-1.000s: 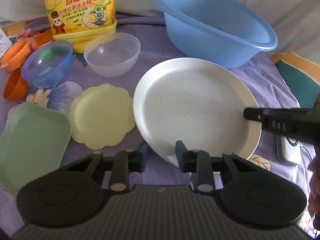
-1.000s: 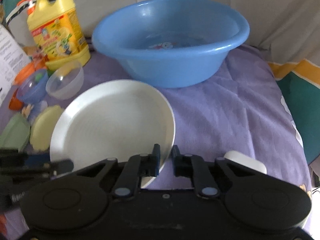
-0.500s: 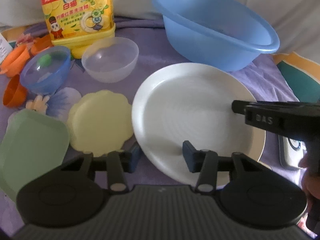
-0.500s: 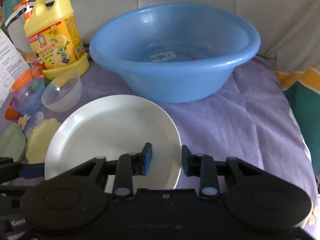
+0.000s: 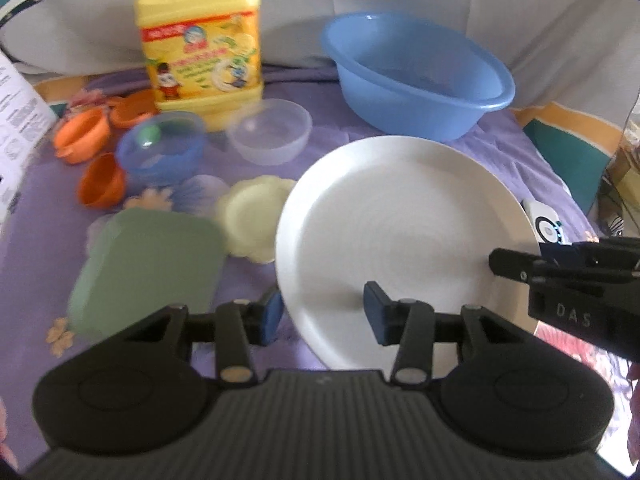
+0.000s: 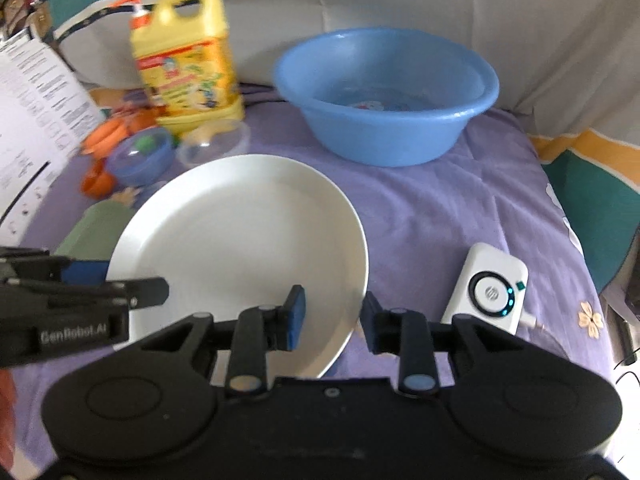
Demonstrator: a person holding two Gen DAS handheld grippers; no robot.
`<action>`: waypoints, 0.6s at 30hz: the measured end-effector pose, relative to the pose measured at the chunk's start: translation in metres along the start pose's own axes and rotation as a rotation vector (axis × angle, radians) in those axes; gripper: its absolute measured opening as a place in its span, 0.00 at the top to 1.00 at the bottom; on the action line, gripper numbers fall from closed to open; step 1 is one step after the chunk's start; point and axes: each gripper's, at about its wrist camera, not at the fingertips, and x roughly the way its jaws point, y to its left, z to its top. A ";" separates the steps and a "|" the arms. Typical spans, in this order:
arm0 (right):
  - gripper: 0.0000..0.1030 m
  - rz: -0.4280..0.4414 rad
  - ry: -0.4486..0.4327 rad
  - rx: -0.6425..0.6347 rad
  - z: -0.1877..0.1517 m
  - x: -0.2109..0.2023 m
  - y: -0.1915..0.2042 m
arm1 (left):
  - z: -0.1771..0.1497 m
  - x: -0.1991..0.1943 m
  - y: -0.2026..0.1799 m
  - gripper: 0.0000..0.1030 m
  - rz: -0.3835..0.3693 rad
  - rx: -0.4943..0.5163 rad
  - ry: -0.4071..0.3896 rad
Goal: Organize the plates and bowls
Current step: 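Lift the white plate with both tools and carry it toward the manual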
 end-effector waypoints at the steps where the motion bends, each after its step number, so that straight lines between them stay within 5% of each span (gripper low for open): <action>1: 0.71 0.002 -0.004 -0.011 -0.002 -0.008 0.008 | -0.004 -0.008 0.006 0.58 0.004 -0.005 -0.005; 18: 0.71 0.167 0.054 -0.200 -0.033 -0.062 0.207 | -0.096 -0.122 0.165 0.58 0.165 -0.136 -0.027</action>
